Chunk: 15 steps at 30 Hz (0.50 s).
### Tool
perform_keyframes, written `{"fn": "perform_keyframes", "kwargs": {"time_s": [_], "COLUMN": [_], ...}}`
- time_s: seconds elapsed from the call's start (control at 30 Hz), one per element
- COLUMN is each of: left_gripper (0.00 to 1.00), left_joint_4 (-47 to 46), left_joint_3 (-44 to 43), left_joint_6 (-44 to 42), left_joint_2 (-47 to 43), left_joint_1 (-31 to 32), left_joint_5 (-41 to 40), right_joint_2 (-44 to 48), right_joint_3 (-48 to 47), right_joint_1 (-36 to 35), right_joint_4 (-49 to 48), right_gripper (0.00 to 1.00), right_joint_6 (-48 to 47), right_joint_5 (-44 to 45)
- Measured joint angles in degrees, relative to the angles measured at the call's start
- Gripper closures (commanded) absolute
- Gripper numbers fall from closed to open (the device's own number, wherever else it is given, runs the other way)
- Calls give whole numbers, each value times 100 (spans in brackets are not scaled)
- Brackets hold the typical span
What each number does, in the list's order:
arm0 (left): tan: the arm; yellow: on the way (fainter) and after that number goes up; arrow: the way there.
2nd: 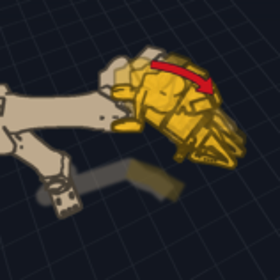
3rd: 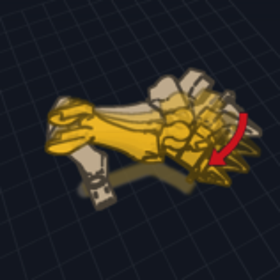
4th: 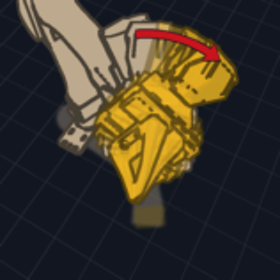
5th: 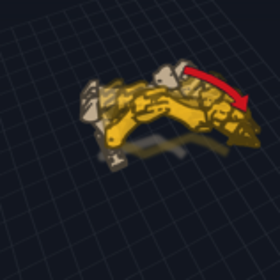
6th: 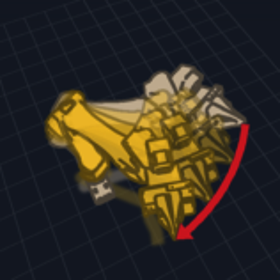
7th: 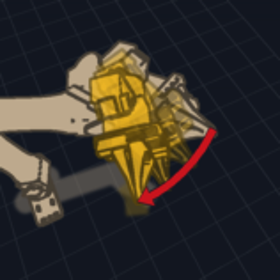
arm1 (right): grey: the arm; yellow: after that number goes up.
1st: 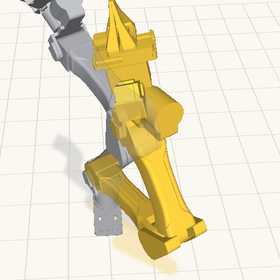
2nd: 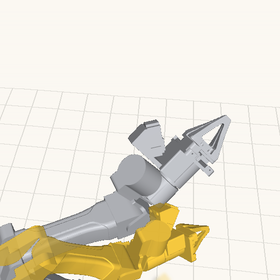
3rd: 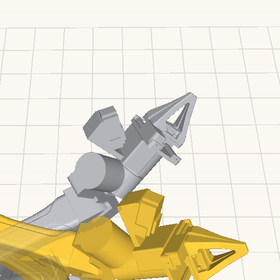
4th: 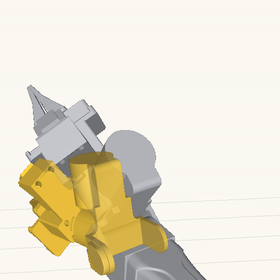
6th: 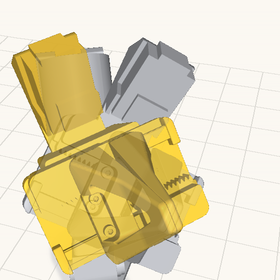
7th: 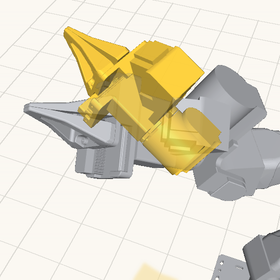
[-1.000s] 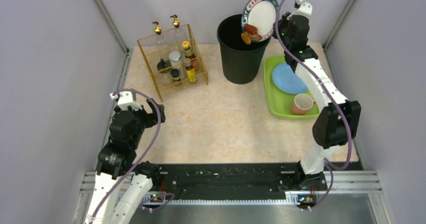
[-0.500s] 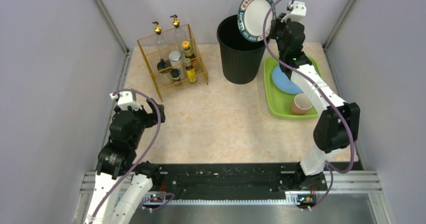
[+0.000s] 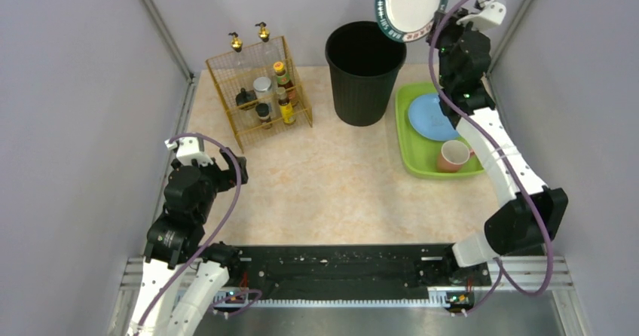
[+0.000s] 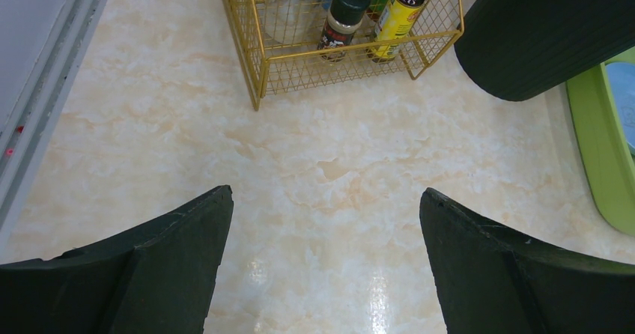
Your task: Clear the kitchen counter
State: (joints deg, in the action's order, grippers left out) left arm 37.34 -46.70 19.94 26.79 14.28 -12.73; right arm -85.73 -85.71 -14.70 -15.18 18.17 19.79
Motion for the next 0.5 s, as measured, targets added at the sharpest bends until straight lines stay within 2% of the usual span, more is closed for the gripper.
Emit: {"fn": "perform_keyframes", "kwargs": {"time_s": [0.23,0.5], "left_gripper": [1,1], "left_joint_4": [0,0], "left_joint_3": [0,2], "left_joint_6": [0,0], "left_joint_2": [0,-2], "left_joint_1": [0,0], "left_joint_5": [2,4], "right_joint_2": [761,1314], "right_joint_3": [413,1384], "right_joint_1": [444,1233], "right_joint_4": [485,1200], "right_gripper": [100,100], "right_joint_6": [638,1552], "right_joint_5": [313,391]}}
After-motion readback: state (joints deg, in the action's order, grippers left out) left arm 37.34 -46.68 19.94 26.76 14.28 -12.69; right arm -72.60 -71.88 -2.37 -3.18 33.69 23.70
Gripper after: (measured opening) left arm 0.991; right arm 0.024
